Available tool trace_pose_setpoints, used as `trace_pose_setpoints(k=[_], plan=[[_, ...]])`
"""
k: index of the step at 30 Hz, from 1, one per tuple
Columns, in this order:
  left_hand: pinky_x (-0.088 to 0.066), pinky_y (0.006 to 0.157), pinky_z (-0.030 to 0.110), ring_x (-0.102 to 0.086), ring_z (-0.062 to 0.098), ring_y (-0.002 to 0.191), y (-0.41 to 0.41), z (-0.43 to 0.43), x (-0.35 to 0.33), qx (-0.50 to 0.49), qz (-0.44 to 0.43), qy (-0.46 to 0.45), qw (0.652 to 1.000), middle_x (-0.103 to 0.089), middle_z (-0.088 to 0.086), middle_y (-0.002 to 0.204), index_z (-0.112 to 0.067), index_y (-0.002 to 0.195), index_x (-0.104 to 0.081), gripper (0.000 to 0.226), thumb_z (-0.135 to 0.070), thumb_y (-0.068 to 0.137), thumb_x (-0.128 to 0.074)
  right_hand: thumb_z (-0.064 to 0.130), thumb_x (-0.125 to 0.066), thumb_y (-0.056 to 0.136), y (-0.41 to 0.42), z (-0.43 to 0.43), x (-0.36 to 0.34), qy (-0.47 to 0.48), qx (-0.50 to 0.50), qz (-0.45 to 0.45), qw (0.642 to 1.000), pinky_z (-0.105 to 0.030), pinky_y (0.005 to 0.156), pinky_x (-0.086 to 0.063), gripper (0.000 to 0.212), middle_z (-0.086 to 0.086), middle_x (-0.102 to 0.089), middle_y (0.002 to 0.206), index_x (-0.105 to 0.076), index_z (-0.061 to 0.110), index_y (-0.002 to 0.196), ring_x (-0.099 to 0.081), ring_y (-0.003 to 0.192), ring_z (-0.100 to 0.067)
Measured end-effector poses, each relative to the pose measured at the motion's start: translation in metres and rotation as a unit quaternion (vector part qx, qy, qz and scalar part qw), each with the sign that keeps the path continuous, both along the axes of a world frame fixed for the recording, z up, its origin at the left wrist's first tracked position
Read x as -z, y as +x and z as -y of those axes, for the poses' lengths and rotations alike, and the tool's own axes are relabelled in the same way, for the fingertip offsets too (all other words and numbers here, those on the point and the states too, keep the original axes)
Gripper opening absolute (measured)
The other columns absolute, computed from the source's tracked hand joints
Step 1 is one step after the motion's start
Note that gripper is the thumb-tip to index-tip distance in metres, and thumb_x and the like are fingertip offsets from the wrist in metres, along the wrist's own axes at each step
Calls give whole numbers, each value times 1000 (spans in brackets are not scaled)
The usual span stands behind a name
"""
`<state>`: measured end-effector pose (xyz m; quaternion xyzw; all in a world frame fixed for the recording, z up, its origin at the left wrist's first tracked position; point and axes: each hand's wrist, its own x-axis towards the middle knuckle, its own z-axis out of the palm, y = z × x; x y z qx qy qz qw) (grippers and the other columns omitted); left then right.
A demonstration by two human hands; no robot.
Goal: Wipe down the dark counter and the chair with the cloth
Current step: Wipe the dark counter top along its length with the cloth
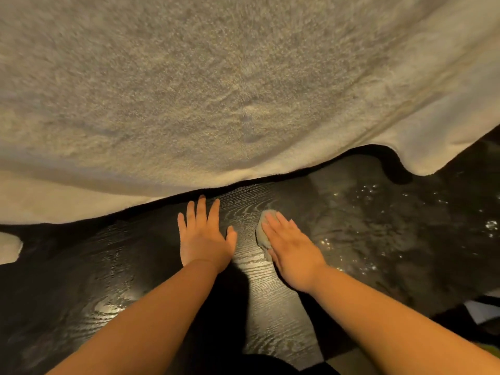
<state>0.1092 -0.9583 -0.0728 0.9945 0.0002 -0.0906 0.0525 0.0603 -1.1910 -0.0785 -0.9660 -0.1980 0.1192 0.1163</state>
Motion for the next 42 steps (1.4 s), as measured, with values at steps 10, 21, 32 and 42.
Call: trace_pose_setpoints(k=[10,21,32,42], plan=[[-5,130,53,-7,30,161,0,1,3,-11,10,-17,1000,-14,5,174,-29,166,-22,77,-58,97,-38,21,-42,102,36,64,-10,-4,273,-7,962,-53,126,-13,60,-16,-16,163,-22,3,155,-11,152,-39],[-5,131,53,-8,30,161,-1,1,2,-12,23,-26,999,-16,6,174,-29,165,-25,76,-59,96,-36,18,-43,101,14,71,-7,-28,207,-3,978,-43,126,-7,69,-9,-11,166,-10,9,161,-11,155,-35],[-12,129,55,-11,35,160,-15,21,-7,-28,2,-38,999,-14,11,175,-20,167,-26,70,-43,103,-41,31,-23,106,-80,40,-10,-21,50,-31,998,-37,125,9,64,-1,11,171,-2,15,164,13,157,-24],[-5,130,56,-5,33,162,-72,70,-3,105,-9,-37,994,-11,9,176,-26,165,-27,79,-58,93,-31,20,-46,101,-68,57,-5,-7,239,-27,971,-47,129,-4,76,-6,8,171,-2,11,163,12,157,-31]])
